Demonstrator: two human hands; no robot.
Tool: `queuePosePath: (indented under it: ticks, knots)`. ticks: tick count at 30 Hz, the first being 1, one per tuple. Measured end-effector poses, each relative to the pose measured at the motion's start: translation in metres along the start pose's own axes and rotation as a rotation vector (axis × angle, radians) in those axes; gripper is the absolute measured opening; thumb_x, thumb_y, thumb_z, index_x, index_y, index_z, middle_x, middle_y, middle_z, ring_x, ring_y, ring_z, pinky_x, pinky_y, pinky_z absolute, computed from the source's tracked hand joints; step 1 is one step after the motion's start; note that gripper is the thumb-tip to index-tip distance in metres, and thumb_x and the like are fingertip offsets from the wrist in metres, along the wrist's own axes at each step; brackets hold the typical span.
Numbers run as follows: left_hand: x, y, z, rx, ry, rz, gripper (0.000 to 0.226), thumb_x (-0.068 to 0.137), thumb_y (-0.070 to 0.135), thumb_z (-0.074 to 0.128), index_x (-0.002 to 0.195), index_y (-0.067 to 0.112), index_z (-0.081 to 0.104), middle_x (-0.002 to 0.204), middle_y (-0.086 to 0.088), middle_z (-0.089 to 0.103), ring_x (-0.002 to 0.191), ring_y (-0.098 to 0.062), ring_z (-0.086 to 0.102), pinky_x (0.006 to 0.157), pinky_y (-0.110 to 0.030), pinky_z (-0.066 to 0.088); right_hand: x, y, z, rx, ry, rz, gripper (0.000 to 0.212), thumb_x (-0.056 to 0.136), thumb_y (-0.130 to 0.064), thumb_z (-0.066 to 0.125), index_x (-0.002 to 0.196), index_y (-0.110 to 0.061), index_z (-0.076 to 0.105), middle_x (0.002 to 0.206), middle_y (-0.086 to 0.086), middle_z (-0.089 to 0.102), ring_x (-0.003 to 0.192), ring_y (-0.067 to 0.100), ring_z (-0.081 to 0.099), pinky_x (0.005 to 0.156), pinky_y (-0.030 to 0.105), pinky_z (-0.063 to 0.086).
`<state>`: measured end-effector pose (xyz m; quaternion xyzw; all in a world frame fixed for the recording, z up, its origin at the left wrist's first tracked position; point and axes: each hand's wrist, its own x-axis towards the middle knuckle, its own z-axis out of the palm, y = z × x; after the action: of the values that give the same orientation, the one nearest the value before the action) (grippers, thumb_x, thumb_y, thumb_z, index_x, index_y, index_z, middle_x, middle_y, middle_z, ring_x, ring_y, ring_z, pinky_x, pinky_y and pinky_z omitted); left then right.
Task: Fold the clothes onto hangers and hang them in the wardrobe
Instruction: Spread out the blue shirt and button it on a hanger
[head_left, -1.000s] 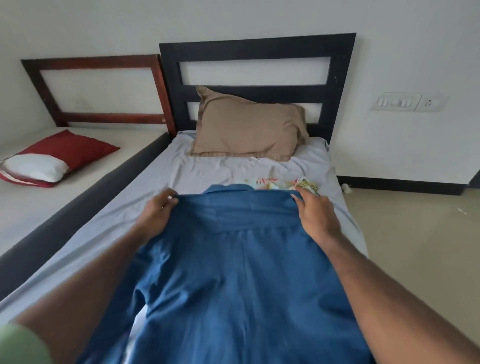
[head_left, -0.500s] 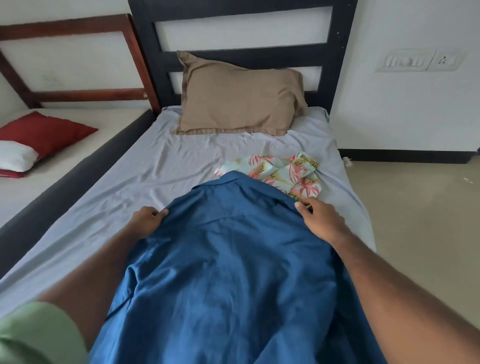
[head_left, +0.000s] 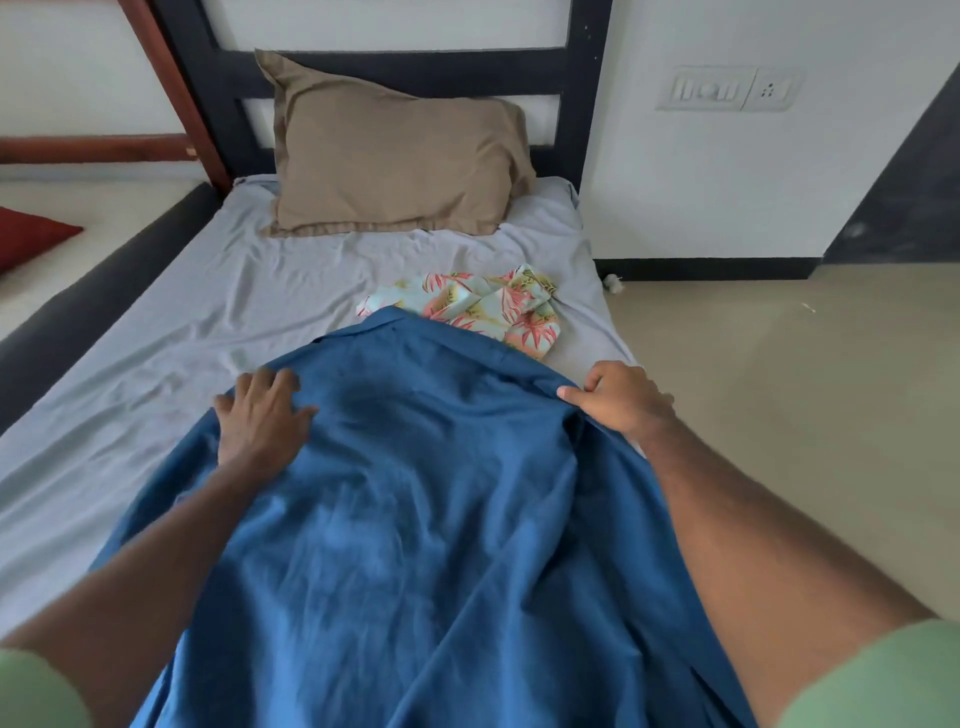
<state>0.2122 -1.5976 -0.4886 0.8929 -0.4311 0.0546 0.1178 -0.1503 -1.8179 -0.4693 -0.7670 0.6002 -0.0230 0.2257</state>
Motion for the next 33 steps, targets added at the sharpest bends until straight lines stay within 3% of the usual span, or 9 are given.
queuePosePath:
  ticks: [4,8,11,16,20,24,28,31,33]
  knots:
    - [-0.028,0.061,0.020,-0.105,-0.133,0.314,0.032,0.093,0.042,0.066,0.111,0.016,0.064,0.110,-0.006,0.063,0.115,-0.034,0.055,0.092,-0.049,0.038,-0.030,0.052,-0.016,0.046,-0.284,0.038,0.051,0.073,-0.061,0.079,0.068,-0.014,0.059,0.073,0.004,0.068,0.077,0.024,0.068,0.069,0.029,0.050]
    - [-0.036,0.144,0.025,-0.136,-0.369,0.546,0.053,0.096,0.059,0.050,0.140,0.031,0.049,0.142,0.004,0.046,0.136,-0.023,0.040,0.104,-0.050,0.036,-0.056,0.078,-0.024,-0.012,-0.476,0.057,0.026,0.088,-0.036,0.075,0.101,-0.013,0.071,0.101,0.006,0.071,0.087,0.018,0.065,0.068,0.028,0.049]
    - [-0.030,0.192,0.027,-0.124,-0.521,0.497,0.078,0.090,0.069,0.053,0.155,0.038,0.023,0.160,0.009,0.019,0.146,-0.025,0.022,0.109,-0.064,0.029,-0.043,0.084,-0.026,0.124,-0.237,0.039,0.023,0.100,-0.033,0.057,0.095,-0.012,0.064,0.090,0.008,0.064,0.084,0.027,0.064,0.061,0.031,0.051]
    - [-0.008,0.228,0.031,-0.170,-0.582,0.289,0.092,0.081,0.083,0.050,0.156,0.049,0.009,0.164,0.004,0.011,0.150,-0.033,0.014,0.112,-0.069,0.025,0.000,0.069,-0.047,0.193,0.329,-0.008,0.033,0.103,-0.036,0.051,0.080,-0.013,0.050,0.085,0.011,0.059,0.081,0.036,0.057,0.068,0.035,0.041]
    - [0.001,0.234,0.041,0.067,-0.598,0.328,0.137,0.057,0.079,0.078,0.152,0.052,-0.018,0.166,-0.003,-0.001,0.149,-0.038,0.013,0.106,-0.070,0.031,0.038,0.068,-0.071,-0.181,0.404,-0.100,0.026,0.101,-0.039,0.057,0.096,-0.014,0.062,0.097,0.011,0.063,0.091,0.037,0.062,0.071,0.037,0.041]
    - [0.013,0.235,0.046,0.016,-0.695,0.313,0.153,0.046,0.073,0.087,0.147,0.056,-0.027,0.167,-0.006,-0.011,0.153,-0.042,0.000,0.110,-0.073,0.022,0.067,0.084,-0.086,-0.226,0.340,0.038,0.025,0.101,-0.040,0.057,0.112,-0.018,0.062,0.112,0.011,0.062,0.107,0.035,0.061,0.093,0.046,0.040]
    - [0.039,0.231,0.052,-0.298,-0.601,0.237,0.119,0.062,0.092,0.059,0.153,0.056,-0.009,0.170,-0.001,0.006,0.155,-0.034,0.010,0.122,-0.056,0.020,0.071,0.092,-0.055,-0.192,0.130,0.016,0.034,0.092,-0.023,0.067,0.122,-0.025,0.052,0.115,0.002,0.056,0.111,0.027,0.056,0.098,0.052,0.036]
    - [0.060,0.237,0.054,-0.291,-0.523,0.193,0.073,0.101,0.058,0.040,0.160,0.043,0.000,0.168,-0.004,0.018,0.150,-0.034,0.028,0.120,-0.042,0.026,0.056,0.082,-0.013,-0.089,0.281,-0.251,0.039,0.088,-0.015,0.068,0.122,-0.029,0.056,0.122,-0.001,0.055,0.115,0.026,0.053,0.094,0.051,0.043]
    - [0.065,0.241,0.053,-0.179,-0.502,0.243,0.068,0.106,0.043,0.038,0.160,0.040,-0.003,0.169,-0.004,0.014,0.147,-0.038,0.033,0.116,-0.044,0.030,0.039,0.065,0.010,0.087,0.257,-0.464,0.029,0.089,-0.024,0.068,0.116,-0.030,0.062,0.115,-0.004,0.058,0.110,0.024,0.058,0.092,0.048,0.047]
